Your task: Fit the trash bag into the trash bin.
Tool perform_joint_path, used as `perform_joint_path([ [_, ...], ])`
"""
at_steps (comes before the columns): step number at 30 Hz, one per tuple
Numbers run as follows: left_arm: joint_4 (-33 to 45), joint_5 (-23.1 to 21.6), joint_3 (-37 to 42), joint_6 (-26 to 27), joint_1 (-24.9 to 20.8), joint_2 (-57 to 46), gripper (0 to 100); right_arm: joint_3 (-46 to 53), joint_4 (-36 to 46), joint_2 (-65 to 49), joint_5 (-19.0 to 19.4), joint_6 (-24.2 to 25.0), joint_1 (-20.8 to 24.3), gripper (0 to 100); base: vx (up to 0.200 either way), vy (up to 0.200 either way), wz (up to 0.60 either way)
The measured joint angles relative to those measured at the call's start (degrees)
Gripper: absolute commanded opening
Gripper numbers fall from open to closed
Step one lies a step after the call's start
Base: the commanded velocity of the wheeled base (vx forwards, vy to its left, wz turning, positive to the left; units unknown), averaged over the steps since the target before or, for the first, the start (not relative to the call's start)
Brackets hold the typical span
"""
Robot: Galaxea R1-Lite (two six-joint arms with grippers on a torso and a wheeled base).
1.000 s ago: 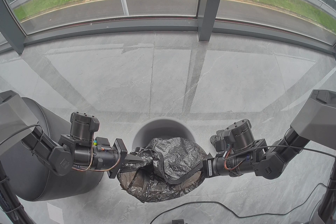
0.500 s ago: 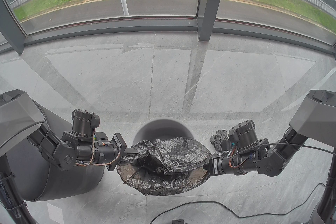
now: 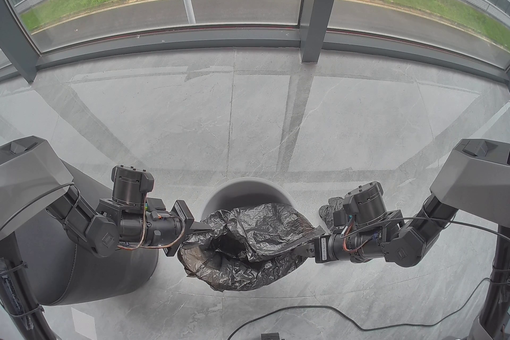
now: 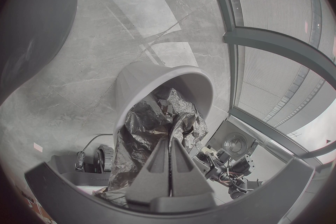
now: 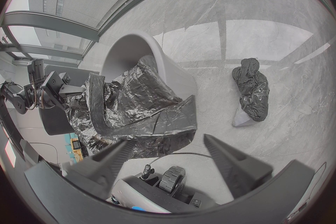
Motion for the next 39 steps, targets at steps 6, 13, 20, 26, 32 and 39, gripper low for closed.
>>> perform_joint_path([
  [6,0.0,-0.1,-0.1,-0.1,0.0,0.1,0,0.2,-1.5,-1.2,-0.5,0.1,-0.4,100,0.0,0.0,0.0],
  [13,0.0,-0.1,-0.3,-0.1,0.0,0.0,0,0.4,-1.7,-6.3,-2.3,-2.3,-0.6,100,0.0,0.0,0.0],
  [20,-0.2,0.1,-1.0,-0.1,0.0,-0.2,0,0.0,-1.2,-12.0,-3.9,-11.0,1.8,100,0.0,0.0,0.0],
  [26,-3.6,0.2,-1.5,-0.2,0.1,-0.2,0,-2.1,-1.1,-11.7,-5.9,-16.6,5.4,100,0.0,0.0,0.0],
  [32,-6.1,0.3,-1.8,-0.3,0.2,0.0,0,-7.8,-1.1,-7.1,-7.9,-18.3,8.6,100,0.0,0.0,0.0],
  [39,-6.8,0.4,-2.0,-0.3,0.3,0.4,0,-11.5,-1.0,-2.2,-9.7,-19.3,10.9,100,0.0,0.0,0.0],
])
